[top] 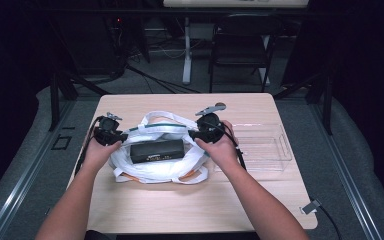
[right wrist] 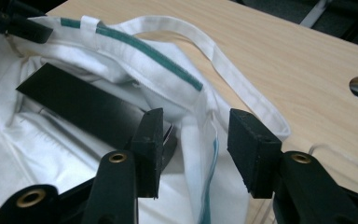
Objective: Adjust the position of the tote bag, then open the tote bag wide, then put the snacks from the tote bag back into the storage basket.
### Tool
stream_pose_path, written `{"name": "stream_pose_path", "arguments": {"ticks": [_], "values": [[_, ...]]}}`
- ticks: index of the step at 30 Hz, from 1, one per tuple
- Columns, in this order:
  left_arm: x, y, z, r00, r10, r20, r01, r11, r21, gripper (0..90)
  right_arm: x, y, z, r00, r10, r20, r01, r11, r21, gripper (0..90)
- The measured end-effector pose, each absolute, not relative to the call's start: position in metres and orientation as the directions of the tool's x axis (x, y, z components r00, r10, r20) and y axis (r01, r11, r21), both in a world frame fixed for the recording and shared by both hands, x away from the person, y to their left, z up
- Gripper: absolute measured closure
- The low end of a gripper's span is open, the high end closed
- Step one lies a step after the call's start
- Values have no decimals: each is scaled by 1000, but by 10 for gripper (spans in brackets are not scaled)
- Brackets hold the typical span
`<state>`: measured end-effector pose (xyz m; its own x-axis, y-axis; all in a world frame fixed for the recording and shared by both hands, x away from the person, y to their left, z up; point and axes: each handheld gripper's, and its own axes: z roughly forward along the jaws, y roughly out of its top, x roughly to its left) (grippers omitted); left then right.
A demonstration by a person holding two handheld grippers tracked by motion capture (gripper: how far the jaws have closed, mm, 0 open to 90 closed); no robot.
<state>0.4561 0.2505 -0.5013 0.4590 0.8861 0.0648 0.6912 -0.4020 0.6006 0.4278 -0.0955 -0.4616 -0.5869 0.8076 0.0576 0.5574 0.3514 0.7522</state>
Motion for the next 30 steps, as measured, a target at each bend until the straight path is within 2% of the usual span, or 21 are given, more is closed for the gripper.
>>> {"name": "stream_pose_path", "arguments": {"ticks": [5,13,22,27,30], "values": [[451,252,-495,463,885,49,679,-389,622,590,411,-105,-462,-600,798,58,547,357,757,544],[442,252,-486,480,876,45,668,-399,628,496,386,-121,-467,-591,803,72,542,330,773,518],[428,248,-472,532,846,35,640,-429,638,488,369,-135,-473,-597,797,88,550,327,768,522],[424,244,-466,566,825,7,654,-454,605,451,360,-141,-476,-606,792,75,547,346,762,517],[420,241,-462,586,810,40,623,-481,617,426,356,-143,-479,-608,790,77,545,345,764,513]]}}
